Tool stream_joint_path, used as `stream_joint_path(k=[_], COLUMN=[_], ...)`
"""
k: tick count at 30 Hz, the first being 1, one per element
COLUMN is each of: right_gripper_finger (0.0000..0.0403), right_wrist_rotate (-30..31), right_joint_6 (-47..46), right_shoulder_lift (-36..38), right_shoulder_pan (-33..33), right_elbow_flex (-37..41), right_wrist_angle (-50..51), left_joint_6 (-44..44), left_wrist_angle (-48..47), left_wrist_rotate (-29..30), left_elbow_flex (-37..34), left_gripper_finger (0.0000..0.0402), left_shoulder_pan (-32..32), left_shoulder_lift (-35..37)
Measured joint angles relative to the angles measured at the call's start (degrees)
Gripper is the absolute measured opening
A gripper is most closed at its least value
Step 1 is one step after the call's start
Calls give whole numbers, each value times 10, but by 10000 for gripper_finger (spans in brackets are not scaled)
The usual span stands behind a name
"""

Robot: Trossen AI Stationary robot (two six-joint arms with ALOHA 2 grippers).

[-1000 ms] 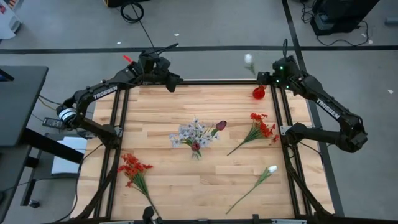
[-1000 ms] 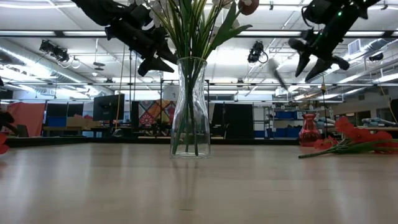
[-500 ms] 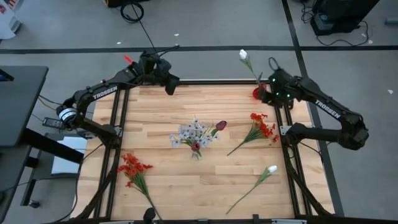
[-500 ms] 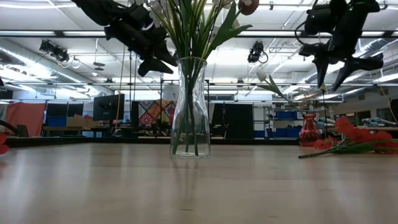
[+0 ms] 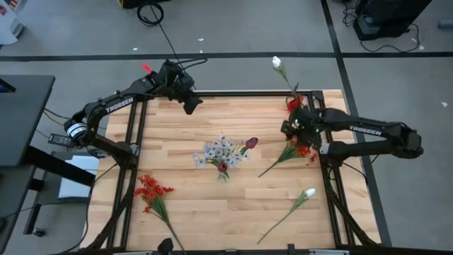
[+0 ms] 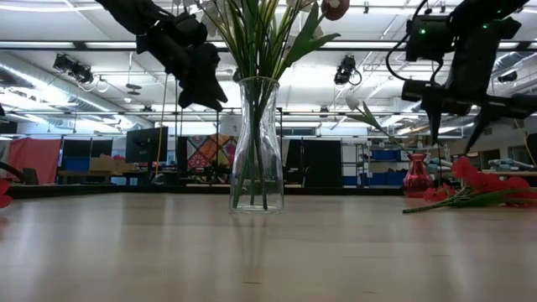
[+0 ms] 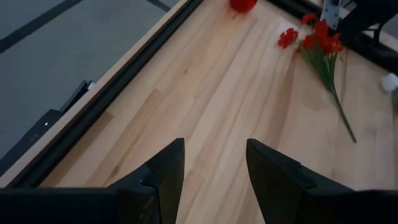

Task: Sort flowers into vase by color
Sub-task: Put the right orange flowers into the red vase

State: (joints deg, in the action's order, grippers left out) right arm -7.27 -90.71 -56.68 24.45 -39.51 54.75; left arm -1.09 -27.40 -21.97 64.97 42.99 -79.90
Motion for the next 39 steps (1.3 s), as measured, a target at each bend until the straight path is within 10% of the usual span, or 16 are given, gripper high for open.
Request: stream_joint_path(k=[10, 25, 39], right_gripper_finger=[251, 245, 58], right_wrist_rotate=[1, 46, 92], right_joint_6=[-237, -378, -340], right_shoulder_lift=[-40, -186, -183], right_shoulder_pan=[-133, -155, -155], right_elbow_flex=[65, 87, 58], right_wrist_angle=[-47, -161, -166], left_joint_6=[-31, -36, -60], left_wrist_angle=[-7, -15, -37], left_wrist_rotate=[3, 3, 7], left_elbow_flex=[0, 0, 0], left_gripper_finger=[176, 176, 176], left_shoulder_pan=[0, 0, 0], left_shoulder_lift=[0, 0, 0])
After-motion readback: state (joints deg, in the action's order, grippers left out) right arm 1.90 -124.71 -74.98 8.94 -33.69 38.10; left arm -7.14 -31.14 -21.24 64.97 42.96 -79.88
